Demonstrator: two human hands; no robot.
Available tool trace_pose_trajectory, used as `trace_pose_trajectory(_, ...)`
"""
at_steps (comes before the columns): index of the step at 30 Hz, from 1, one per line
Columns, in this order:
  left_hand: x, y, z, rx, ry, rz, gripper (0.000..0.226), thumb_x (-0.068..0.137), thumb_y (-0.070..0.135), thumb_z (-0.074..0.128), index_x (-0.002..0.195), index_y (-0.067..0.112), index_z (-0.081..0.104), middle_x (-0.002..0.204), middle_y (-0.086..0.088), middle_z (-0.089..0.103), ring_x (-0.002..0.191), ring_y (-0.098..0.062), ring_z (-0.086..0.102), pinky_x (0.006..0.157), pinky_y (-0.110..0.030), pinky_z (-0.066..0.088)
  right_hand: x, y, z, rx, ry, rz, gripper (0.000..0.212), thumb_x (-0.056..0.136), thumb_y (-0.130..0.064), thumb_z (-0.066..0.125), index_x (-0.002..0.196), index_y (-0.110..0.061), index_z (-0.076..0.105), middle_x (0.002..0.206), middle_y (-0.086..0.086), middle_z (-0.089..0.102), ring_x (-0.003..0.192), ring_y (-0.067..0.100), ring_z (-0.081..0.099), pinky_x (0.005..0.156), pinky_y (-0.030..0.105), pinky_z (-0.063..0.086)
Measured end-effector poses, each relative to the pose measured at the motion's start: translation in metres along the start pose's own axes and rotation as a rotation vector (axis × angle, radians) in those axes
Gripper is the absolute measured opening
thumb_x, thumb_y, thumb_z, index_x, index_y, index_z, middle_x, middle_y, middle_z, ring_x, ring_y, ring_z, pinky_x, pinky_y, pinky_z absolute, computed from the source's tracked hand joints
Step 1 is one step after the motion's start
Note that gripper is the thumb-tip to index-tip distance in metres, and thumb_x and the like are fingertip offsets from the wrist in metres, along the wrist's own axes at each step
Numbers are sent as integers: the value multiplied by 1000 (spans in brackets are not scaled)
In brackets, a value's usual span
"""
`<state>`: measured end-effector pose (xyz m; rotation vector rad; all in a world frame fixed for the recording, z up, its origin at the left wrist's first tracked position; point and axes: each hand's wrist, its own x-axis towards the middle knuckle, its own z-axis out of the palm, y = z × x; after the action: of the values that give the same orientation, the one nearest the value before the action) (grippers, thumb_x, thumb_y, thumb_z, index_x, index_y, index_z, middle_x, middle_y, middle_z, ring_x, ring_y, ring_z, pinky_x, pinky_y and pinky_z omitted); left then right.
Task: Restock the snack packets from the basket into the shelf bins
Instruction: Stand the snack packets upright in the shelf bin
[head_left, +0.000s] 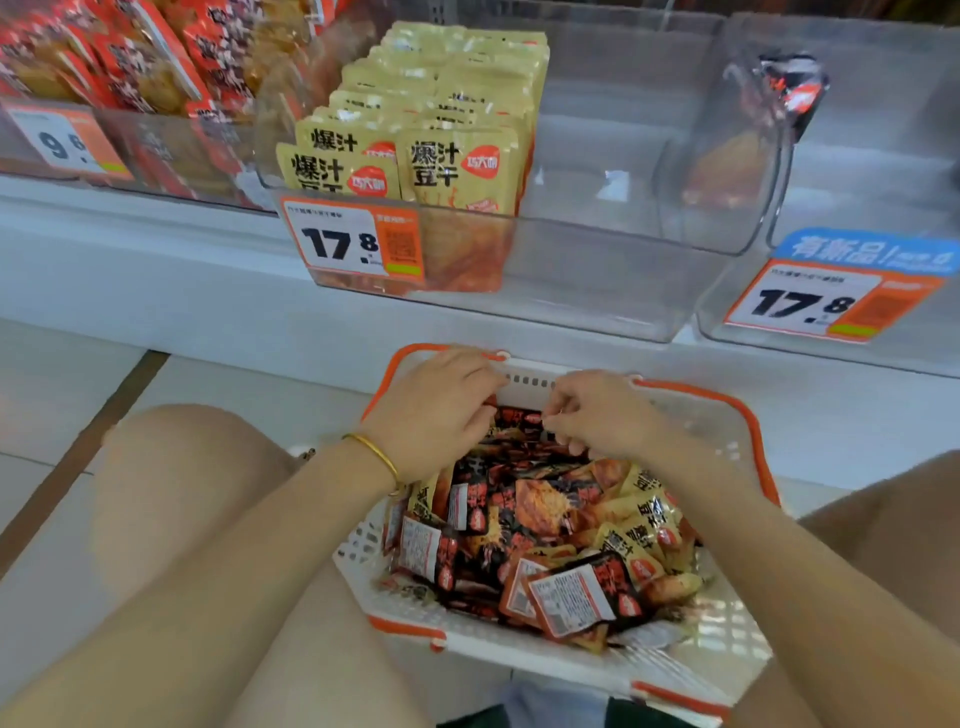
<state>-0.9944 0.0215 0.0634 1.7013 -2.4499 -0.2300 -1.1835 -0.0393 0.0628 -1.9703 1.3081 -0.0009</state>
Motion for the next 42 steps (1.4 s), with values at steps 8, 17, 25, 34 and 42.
trace_pose_trajectory(8,23,-22,31,-19,-146,-146,29,95,24,43,114,10,59,112,-5,58,111,-23,46,98,-36,36,49,74,83,-249,-385,181,33,82,1,53,52,-12,47,54,3,41,48,18,39,50,24,37)
trace_pose_trajectory(17,36,-5,44,-75,-235,-117,29,92,25,42,109,11,60,108,-6,58,105,-23,47,91,-44,43,48,96,47,-511,-644,228,26,85,-5,63,111,-2,66,117,13,63,95,24,63,75,31,56)
trace_pose_trajectory(25,35,2,50,-122,-246,-123,33,95,23,45,124,12,57,121,-6,58,113,-22,48,100,-36,39,28,123,57,-514,-504,35,6,86,-10,59,81,-10,57,100,11,64,91,23,57,80,35,48)
trace_pose_trajectory(34,29,27,43,-557,-375,-282,47,93,31,56,137,16,46,135,-2,53,116,-12,53,98,-24,42,1,46,-11,-130,-114,-249,9,96,-14,50,87,-13,47,70,-10,45,62,2,42,54,12,34)
trace_pose_trajectory(42,19,36,23,-944,-225,-338,21,90,21,62,111,24,59,107,-2,68,99,-13,64,92,-38,52,-13,24,-24,137,106,-231,3,92,-16,58,89,-14,58,76,-11,59,65,-3,56,59,11,43)
